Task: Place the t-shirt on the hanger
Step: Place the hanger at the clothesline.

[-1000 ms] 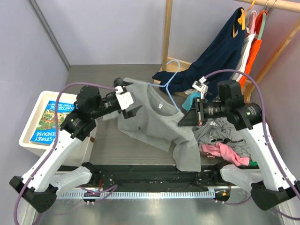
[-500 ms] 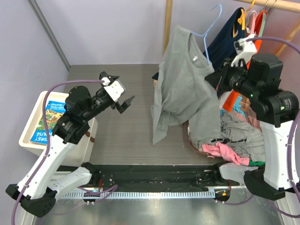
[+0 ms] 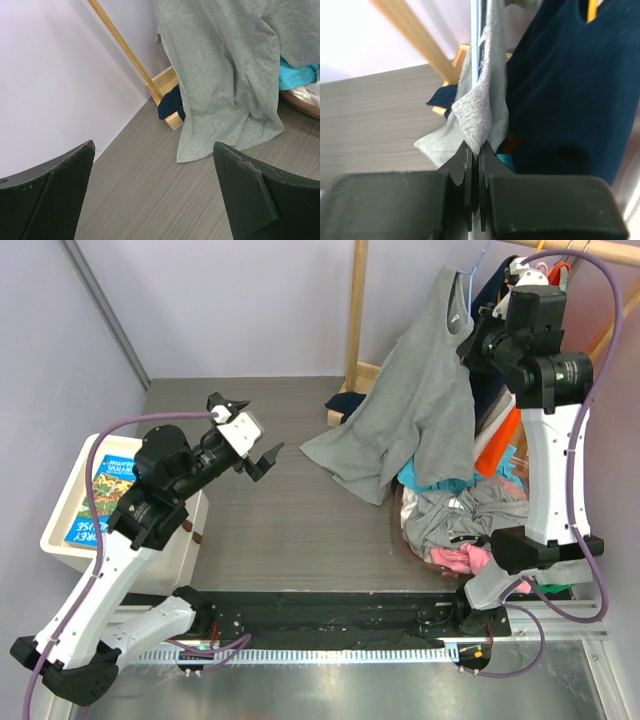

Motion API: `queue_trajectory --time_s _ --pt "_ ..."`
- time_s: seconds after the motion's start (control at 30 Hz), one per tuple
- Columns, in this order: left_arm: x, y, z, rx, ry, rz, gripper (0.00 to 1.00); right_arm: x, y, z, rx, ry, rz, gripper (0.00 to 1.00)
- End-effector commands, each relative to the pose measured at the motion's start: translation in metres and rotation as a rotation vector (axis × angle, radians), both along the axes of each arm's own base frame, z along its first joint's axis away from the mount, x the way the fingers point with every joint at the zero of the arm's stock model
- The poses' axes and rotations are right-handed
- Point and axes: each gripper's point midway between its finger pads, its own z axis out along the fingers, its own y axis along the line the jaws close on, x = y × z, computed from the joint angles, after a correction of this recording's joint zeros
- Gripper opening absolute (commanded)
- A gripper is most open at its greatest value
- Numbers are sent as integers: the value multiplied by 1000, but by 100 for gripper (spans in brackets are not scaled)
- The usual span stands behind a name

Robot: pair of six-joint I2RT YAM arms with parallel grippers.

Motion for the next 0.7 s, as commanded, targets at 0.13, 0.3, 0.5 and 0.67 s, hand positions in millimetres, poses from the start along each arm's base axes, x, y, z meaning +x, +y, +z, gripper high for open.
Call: queue_trajectory --time_s 0.13,0.3,0.5,0.67 --pt "-6 9 -3 -4 -17 20 100 26 -13 86 61 -340 -72 1" --pt "-4 9 -8 -1 -7 26 100 38 -13 105 88 -423 -84 1" --pt "-3 12 -11 3 6 48 100 53 -19 84 99 -389 -142 1" --pt "-5 21 -32 12 105 95 100 37 -12 55 106 -330 -95 8"
